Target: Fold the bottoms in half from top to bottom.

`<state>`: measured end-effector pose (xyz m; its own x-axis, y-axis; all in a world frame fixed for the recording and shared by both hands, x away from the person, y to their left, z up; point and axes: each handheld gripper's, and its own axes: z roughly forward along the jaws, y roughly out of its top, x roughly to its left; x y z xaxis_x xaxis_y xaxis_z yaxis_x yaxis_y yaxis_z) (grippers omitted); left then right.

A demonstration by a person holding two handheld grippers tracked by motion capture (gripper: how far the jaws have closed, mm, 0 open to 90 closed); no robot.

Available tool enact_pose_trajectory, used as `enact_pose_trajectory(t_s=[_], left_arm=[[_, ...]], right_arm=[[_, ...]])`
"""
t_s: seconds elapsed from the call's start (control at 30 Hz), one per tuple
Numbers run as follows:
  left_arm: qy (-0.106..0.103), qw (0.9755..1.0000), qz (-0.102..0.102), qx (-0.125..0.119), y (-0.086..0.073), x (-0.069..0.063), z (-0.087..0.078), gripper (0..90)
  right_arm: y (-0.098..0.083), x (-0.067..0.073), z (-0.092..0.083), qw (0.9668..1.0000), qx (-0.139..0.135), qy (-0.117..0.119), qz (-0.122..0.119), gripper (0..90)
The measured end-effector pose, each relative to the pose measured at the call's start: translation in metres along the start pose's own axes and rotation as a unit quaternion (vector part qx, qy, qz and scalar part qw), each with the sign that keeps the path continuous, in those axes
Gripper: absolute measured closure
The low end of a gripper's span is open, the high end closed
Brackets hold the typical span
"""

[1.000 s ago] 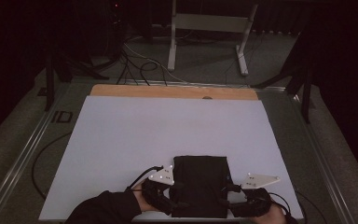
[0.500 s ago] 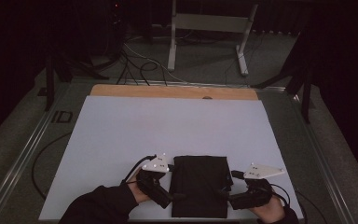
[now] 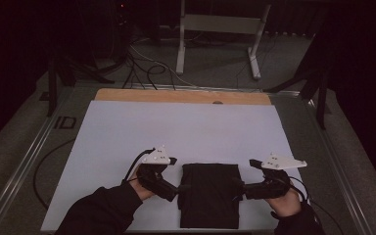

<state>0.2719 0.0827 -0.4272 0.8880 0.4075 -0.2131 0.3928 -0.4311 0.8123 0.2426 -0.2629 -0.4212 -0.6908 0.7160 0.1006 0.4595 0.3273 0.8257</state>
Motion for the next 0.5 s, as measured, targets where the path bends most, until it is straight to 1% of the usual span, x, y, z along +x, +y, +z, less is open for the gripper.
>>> enact_pose_trajectory(t_s=[0.2, 0.3, 0.33, 0.37, 0.4, 0.47, 0.5], left_arm=[[0.025, 0.9995, -0.014, -0.008, 0.006, 0.006, 0.001, 0.0], [0.032, 0.9991, -0.023, -0.014, 0.006, 0.008, 0.004, 0.0], [0.032, 0.9991, -0.023, -0.014, 0.006, 0.009, 0.006, 0.0], [0.036, 0.999, -0.024, -0.013, 0.005, 0.009, 0.008, 0.0], [0.038, 0.9988, -0.027, -0.013, 0.004, 0.01, 0.01, 0.0], [0.04, 0.9986, -0.034, -0.011, 0.001, 0.012, 0.015, 0.0], [0.041, 0.9984, -0.037, -0.009, 0.0, 0.012, 0.017, 0.0]], right_arm=[[0.007, -0.006, 0.006, 0.9998, 0.004, -0.016, 0.004, 9.6], [0.007, -0.008, 0.01, 0.9996, -0.002, -0.026, 0.01, 9.5], [0.007, -0.008, 0.011, 0.9995, -0.005, -0.028, 0.013, 9.6], [0.006, -0.009, 0.013, 0.9994, -0.005, -0.033, 0.013, 9.6], [0.005, -0.009, 0.014, 0.9991, -0.001, -0.04, 0.013, 9.6], [0.002, -0.009, 0.017, 0.9987, 0.004, -0.047, 0.021, 9.6], [0.0, -0.009, 0.019, 0.9984, 0.012, -0.051, 0.023, 9.6]])
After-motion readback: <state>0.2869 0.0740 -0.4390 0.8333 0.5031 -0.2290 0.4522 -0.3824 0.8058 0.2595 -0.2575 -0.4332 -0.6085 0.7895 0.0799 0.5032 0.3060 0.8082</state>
